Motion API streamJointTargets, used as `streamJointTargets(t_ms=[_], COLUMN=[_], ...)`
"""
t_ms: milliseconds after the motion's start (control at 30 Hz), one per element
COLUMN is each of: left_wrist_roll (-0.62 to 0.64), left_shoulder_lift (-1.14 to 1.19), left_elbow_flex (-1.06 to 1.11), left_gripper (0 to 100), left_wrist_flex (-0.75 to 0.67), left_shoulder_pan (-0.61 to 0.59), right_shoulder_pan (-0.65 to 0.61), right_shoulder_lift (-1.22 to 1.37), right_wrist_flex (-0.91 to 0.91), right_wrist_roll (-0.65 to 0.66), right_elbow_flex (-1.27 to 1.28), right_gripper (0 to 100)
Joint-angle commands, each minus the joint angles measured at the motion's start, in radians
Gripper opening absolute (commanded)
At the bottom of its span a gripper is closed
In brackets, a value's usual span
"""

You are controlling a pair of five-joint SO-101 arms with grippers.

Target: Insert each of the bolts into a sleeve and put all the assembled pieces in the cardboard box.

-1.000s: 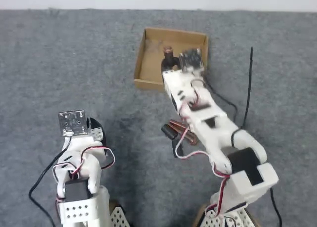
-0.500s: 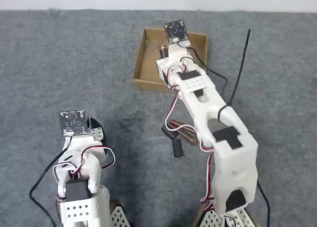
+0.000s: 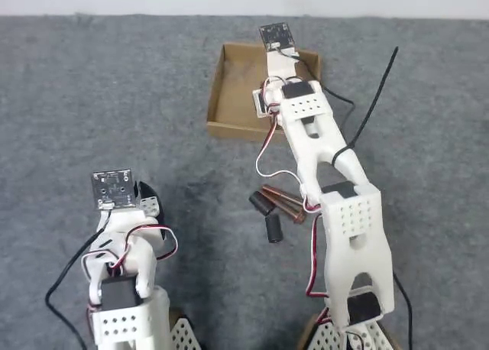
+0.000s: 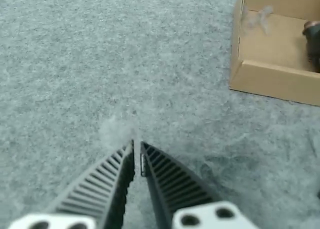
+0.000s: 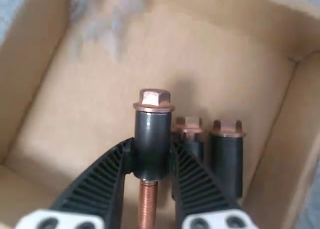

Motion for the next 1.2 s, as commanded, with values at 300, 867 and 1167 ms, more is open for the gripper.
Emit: streamJointTargets(t_ms=[300, 867, 1167], left_wrist_roll=[-0.014, -0.014, -0.014], left_shoulder_lift=[-0.005, -0.005, -0.005], left_elbow_flex=[-0.012, -0.012, -0.012], left_gripper=[2, 2, 2], left_wrist_flex=[-0.026, -0.026, -0.026], left_shoulder_pan=[0.008, 0.008, 0.008], right_shoulder_pan=[-0.002, -0.002, -0.005], right_shoulder_lift=[-0.031, -0.211, -0.321], right_wrist_flex=[0.197, 0.473, 0.849], right_wrist_roll=[0.077, 0.077, 0.071], right_elbow_flex=[-0.206, -0.215, -0.213], right_gripper=[4.4, 0.7, 0.7])
